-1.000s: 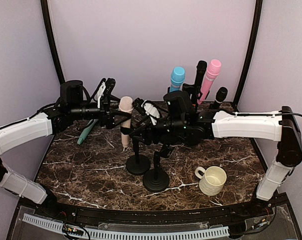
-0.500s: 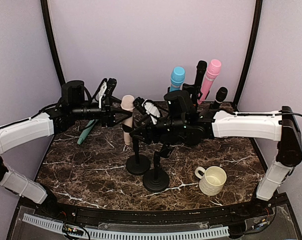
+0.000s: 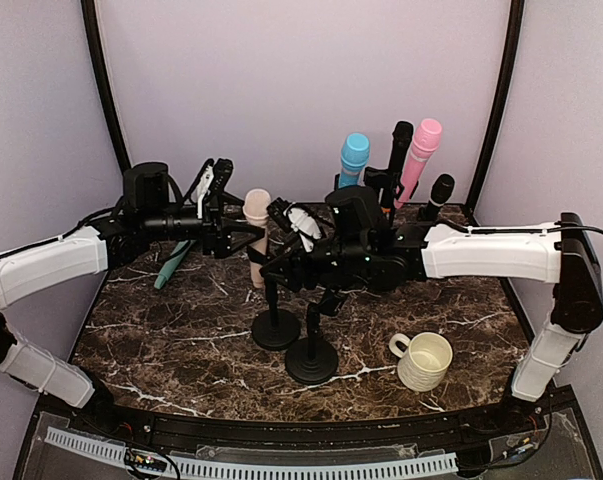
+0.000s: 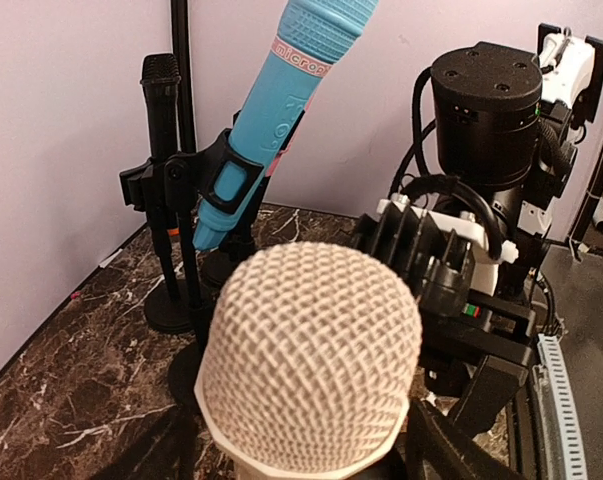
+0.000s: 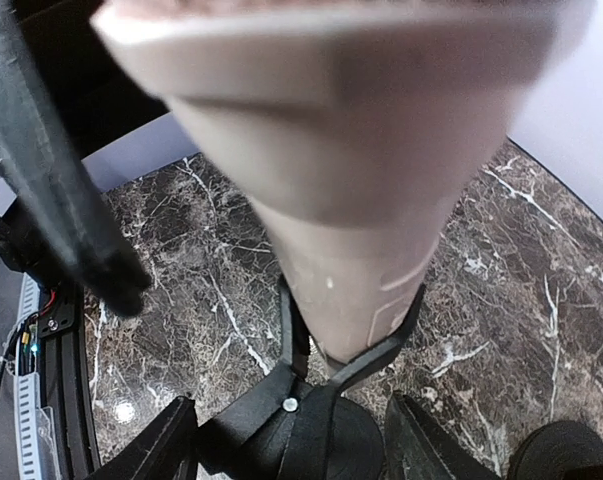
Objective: Remove the microphone from the stand
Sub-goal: Unscrew the clamp from the microphone stand.
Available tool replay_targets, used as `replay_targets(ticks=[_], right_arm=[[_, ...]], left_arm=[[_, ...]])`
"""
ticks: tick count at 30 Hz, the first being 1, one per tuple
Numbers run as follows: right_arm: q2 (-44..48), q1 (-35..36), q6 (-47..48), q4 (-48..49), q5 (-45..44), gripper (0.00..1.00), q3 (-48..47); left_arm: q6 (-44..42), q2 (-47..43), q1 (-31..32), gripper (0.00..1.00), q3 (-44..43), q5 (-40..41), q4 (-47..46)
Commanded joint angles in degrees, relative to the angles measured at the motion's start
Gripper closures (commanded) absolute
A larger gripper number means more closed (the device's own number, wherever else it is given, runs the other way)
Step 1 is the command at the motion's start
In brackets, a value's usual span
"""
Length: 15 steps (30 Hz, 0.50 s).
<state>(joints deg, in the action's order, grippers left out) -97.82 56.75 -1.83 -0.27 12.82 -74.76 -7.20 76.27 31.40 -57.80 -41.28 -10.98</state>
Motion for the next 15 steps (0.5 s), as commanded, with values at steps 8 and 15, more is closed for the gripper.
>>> replay_targets(ticks=[8, 15], right_arm=[[4.05, 4.6, -7.07, 5.7, -11.1, 0.29, 4.4], [3.78, 6.46, -8.42, 8.18, -17.76, 0.28, 4.88]], left_arm=[[1.82, 0.95, 1.03, 0.18, 2.27, 2.09, -3.88], [2.79, 1.5, 2.1, 0.19, 3.65, 6.2, -6.34]])
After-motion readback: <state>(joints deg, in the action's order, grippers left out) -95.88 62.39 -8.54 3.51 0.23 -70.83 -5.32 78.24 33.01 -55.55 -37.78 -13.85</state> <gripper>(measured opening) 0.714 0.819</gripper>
